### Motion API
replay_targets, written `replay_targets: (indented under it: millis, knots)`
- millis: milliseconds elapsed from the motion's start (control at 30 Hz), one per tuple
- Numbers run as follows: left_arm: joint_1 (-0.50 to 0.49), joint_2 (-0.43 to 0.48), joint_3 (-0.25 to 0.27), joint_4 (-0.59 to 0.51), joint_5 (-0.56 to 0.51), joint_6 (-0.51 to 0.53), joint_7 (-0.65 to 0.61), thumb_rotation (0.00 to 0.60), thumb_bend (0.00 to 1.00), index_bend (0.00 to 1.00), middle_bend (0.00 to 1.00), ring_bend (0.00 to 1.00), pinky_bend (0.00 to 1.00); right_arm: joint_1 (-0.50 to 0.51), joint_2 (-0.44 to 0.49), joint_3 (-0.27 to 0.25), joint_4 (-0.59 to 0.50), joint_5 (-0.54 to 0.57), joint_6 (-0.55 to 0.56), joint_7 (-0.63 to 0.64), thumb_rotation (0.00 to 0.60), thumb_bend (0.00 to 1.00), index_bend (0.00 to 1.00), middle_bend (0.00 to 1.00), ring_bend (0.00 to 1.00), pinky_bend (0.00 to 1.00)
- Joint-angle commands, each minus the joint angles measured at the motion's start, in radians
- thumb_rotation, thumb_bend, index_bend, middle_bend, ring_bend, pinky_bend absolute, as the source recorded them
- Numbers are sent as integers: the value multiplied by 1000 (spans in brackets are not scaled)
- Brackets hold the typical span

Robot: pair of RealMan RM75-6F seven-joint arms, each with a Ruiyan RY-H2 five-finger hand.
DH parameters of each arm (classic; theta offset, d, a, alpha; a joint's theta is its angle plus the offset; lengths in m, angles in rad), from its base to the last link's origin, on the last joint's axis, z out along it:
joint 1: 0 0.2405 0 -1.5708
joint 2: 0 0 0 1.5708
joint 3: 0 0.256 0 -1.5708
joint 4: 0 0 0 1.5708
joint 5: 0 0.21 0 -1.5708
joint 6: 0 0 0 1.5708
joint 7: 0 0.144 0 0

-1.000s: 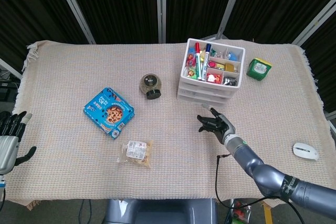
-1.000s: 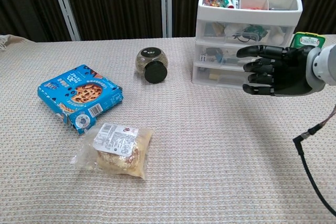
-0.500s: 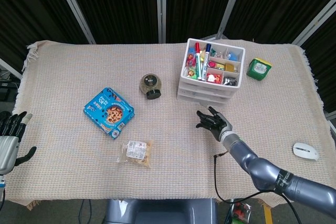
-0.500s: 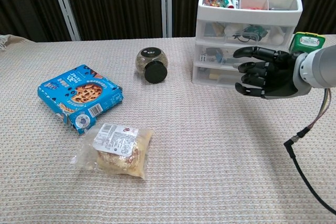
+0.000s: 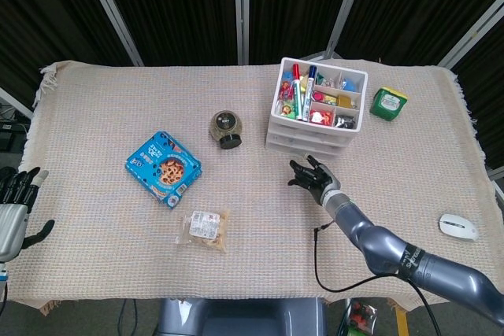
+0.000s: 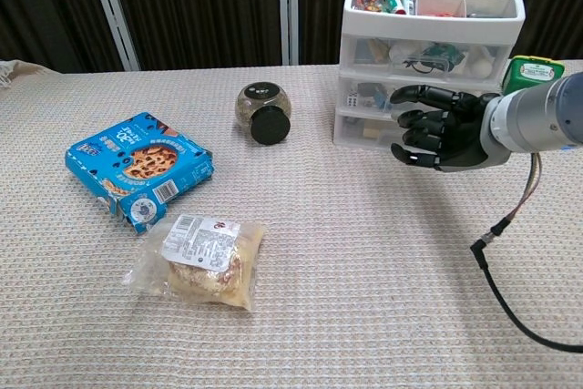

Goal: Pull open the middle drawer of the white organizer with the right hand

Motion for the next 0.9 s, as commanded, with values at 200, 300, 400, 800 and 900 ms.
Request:
replay_targets:
  millis: [200,300,400,800,900]
  knots:
    - [0,0,0,0,0,1,2,600,318,0,0,0,0,2,-16,17,22,17,22,-18,600,327,227,836,856,590]
    - [1,-1,0,-1,-1,2,5,600,318,0,0,0,0,0,-22,24,32,22,22,-21,600,330,238,836,856,589]
    - [1,-1,0,-3,-2,2,8,600,318,0,0,0,0,3,-36,33,54,33,18,-22,600,334,250,836,856,589]
    - [0,0,1,-1,0,1,2,600,318,0,0,0,0,14,-69,61,102,58,16,-46,600,347,272,836,856,589]
    - [0,0,1,0,0,1,4,600,318,0,0,0,0,15,-73,74,108,67,18,-47,600,358,300,836,856,589]
